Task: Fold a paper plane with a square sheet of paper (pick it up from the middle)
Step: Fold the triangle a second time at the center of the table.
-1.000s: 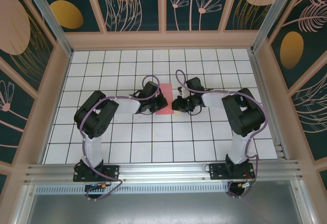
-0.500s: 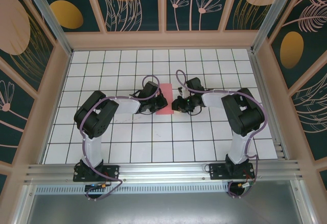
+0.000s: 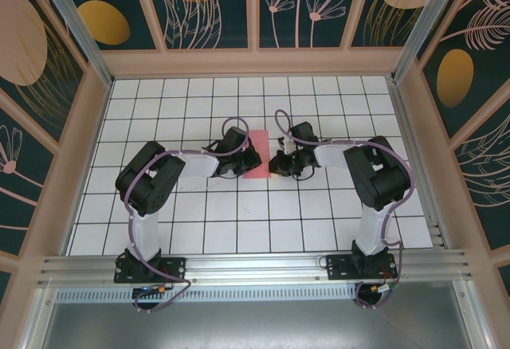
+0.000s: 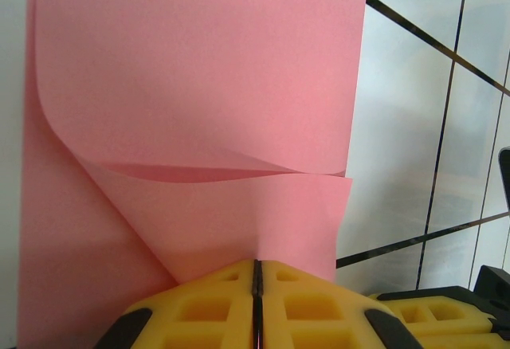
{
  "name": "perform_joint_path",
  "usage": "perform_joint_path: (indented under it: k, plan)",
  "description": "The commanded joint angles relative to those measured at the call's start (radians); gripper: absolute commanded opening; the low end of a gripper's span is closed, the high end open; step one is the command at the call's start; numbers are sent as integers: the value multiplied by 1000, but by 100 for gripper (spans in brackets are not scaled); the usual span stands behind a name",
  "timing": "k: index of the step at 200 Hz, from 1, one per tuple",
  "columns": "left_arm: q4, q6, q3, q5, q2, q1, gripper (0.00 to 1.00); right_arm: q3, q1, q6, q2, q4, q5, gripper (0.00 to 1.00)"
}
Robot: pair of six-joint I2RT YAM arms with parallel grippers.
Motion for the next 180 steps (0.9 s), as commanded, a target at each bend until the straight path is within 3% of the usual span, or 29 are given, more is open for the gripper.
perform_joint_path:
  k: [1, 49, 108, 180]
  plan:
    - [-28, 15, 7, -9, -6, -2, 12, -4, -8, -2, 17, -8, 31, 6]
    - [16, 65, 15, 3, -48, 0, 17, 2, -16, -5, 22, -31, 62, 5]
    - [-26, 61, 34, -55, -10, 1, 13, 6, -16, -15, 22, -50, 68, 6]
    - [-127, 33, 51, -115, 28, 2, 10, 26, -27, -15, -70, -73, 110, 17]
